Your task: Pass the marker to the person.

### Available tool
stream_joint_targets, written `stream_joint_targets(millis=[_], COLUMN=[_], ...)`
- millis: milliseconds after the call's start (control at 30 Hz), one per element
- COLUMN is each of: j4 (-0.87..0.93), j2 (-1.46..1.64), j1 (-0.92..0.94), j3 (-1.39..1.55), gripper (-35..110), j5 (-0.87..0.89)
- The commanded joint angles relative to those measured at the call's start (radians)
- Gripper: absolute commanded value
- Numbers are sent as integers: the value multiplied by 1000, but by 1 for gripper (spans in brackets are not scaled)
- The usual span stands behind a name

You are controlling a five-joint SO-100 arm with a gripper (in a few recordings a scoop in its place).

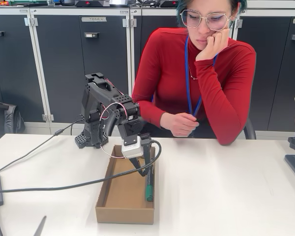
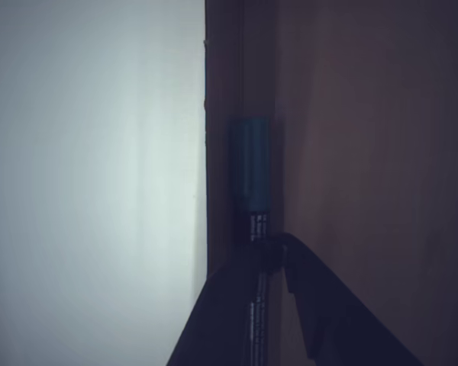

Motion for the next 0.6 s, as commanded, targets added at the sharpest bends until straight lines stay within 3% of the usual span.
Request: stream_joint_targets(millis=[0, 567], j4=[-26, -67], j2=[0, -51], j1=[8, 28], j3=[-71, -84], gripper=[-2, 6], j5=[-3, 11])
